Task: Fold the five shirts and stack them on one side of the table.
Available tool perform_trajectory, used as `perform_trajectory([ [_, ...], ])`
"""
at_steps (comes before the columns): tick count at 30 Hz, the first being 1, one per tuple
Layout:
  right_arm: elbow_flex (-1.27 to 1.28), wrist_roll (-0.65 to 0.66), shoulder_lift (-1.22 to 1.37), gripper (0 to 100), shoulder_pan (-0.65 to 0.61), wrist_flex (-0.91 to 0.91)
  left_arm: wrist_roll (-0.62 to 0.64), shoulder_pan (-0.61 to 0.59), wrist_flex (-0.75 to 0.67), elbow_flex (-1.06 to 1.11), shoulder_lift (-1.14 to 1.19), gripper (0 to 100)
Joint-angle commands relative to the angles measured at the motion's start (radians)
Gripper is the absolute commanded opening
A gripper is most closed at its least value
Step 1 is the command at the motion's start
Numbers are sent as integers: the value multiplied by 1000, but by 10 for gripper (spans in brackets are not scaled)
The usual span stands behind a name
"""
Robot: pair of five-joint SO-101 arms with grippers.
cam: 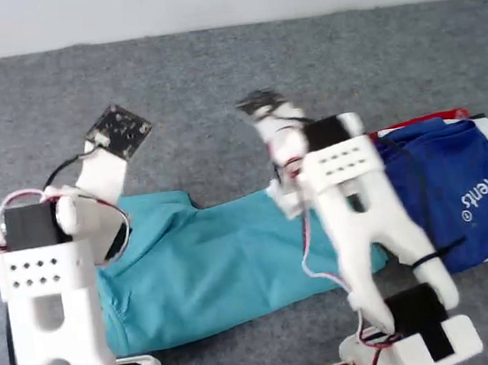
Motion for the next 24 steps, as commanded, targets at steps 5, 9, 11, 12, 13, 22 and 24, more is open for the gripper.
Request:
perform_trajectory([
  [5,-63,-61,99,296,-125,-74,109,2,17,33,-38,62],
  [9,-195,-94,249,296,-124,27,110,-20,15,33,-38,62],
  [11,-273,-95,323,296,-124,91,112,-75,8,33,-38,62],
  [12,-310,-95,357,296,-124,120,112,-117,8,33,-38,62],
  [13,-347,-95,389,296,-122,148,112,-164,6,33,-38,62],
  [22,-528,-95,507,296,-125,257,160,-381,9,41,-38,62],
  [24,-528,-95,499,296,-124,259,160,-381,11,41,-38,62],
])
